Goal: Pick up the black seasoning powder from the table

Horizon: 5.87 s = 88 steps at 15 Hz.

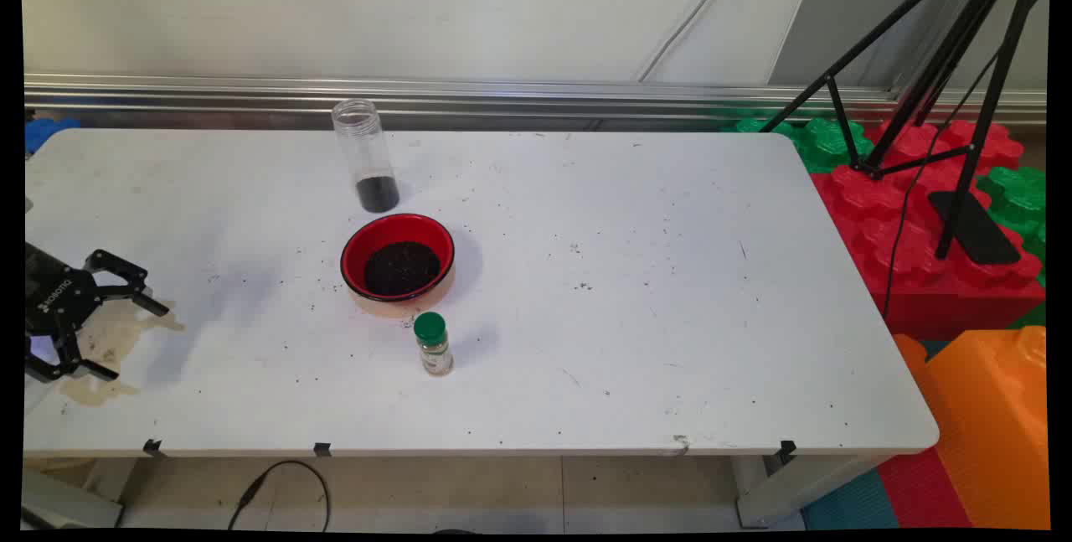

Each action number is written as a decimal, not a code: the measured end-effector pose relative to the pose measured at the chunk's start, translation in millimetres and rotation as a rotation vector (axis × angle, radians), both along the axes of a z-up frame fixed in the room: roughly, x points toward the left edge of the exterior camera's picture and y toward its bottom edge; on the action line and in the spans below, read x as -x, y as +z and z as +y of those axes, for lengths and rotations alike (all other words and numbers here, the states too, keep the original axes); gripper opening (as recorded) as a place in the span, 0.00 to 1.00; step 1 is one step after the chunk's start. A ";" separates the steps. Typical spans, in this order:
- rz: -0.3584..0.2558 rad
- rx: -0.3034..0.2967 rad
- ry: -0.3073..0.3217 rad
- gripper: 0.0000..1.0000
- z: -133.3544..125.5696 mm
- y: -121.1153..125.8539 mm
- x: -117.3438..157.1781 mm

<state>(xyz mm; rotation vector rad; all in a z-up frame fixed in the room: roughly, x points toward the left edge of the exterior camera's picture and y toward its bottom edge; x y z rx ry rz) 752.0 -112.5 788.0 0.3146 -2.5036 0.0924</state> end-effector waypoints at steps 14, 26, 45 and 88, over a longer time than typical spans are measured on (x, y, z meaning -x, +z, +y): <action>0.016 -0.034 0.218 1.00 -23.9 15.8 7.9; 0.067 -0.021 0.429 1.00 -60.6 27.0 22.9; 0.171 0.108 0.590 1.00 -145.6 13.5 52.9; 0.420 0.301 0.514 1.00 -249.4 -70.2 82.3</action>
